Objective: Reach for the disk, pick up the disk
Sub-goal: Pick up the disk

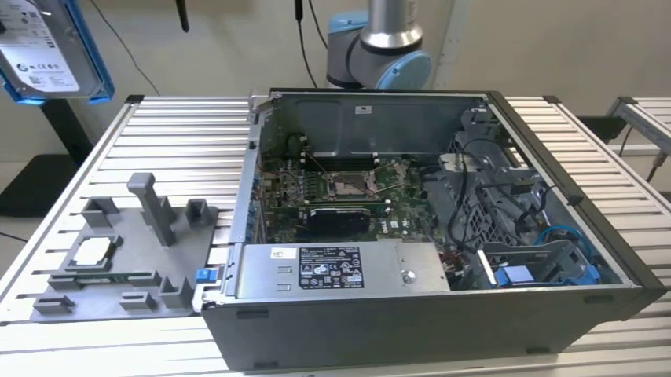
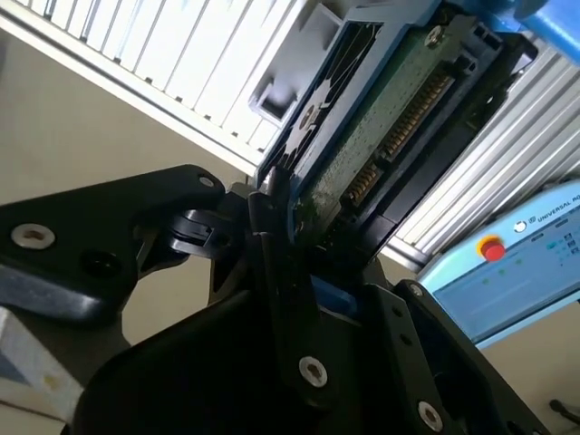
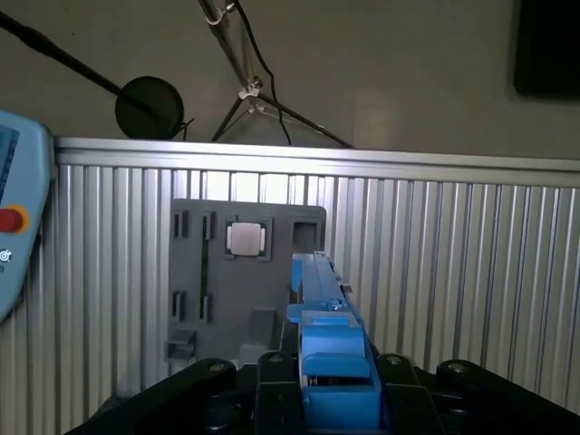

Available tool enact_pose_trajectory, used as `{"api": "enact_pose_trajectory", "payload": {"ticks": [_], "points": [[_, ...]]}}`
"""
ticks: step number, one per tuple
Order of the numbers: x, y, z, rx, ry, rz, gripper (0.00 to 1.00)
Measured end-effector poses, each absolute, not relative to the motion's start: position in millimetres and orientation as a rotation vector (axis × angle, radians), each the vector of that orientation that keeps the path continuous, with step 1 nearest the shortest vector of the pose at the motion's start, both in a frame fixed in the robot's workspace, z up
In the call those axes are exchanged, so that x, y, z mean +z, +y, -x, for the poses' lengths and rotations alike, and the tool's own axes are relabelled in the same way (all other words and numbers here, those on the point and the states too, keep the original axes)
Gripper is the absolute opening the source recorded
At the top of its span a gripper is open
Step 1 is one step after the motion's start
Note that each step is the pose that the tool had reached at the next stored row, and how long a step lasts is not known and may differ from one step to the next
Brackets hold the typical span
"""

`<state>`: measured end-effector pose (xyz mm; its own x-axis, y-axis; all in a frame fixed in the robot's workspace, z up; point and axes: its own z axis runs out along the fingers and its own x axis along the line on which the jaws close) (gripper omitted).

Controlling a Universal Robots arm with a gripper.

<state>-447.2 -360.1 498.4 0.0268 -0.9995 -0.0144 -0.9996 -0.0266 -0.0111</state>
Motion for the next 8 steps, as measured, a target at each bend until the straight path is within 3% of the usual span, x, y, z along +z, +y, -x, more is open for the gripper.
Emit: {"api": "enact_pose_trajectory", "payload": {"ticks": [8], "points": [[498,-360,427,0.005,2.179,2.238,0.00]]}}
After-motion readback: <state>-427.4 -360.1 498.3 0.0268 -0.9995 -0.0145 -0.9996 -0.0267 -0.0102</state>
